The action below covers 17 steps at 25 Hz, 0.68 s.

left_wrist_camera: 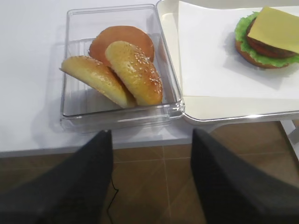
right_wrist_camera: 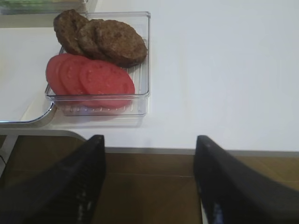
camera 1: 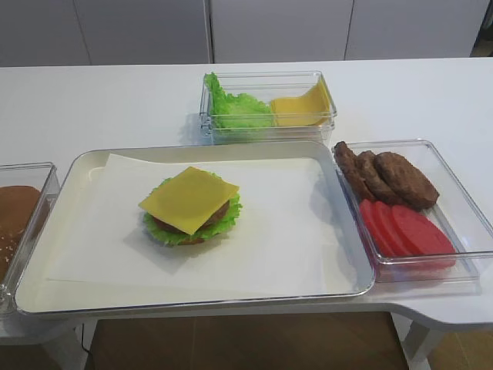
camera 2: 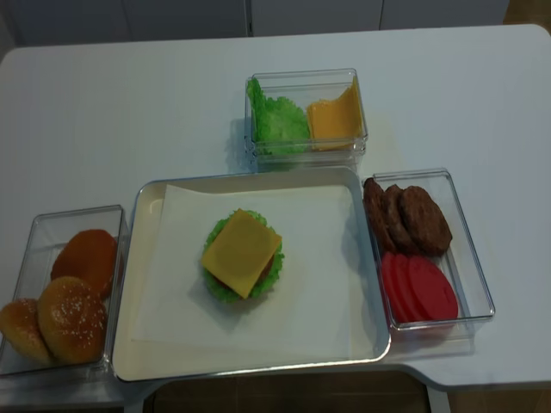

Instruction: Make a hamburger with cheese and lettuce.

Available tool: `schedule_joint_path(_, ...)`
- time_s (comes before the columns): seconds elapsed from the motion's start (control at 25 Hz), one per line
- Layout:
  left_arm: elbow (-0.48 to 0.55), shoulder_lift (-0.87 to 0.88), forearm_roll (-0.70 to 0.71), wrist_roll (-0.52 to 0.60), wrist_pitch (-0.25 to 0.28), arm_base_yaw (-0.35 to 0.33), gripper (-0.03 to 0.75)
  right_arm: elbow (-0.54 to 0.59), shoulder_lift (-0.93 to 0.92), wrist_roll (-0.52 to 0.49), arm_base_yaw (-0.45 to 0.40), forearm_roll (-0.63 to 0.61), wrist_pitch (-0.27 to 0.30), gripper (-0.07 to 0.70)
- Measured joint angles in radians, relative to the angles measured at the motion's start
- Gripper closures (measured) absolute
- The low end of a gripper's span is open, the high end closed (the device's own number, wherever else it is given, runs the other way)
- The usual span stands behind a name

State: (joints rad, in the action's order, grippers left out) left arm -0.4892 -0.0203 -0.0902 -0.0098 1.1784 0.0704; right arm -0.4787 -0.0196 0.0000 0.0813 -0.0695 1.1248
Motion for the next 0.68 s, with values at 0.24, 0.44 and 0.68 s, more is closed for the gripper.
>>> schedule_joint_path(0.24,0.0,0.0,0.0,0.0,0.0,0.0,0.313,0.0,0.0,0.0,0.0,0.0,0.0,0.181)
schedule_joint_path(0.44,0.0,0.0,0.0,0.0,0.0,0.0,0.313,0.0,0.0,0.0,0.0,0.0,0.0,0.181)
schedule_joint_path(0.68,0.0,0.0,0.0,0.0,0.0,0.0,0.313,0.0,0.0,0.0,0.0,0.0,0.0,0.181)
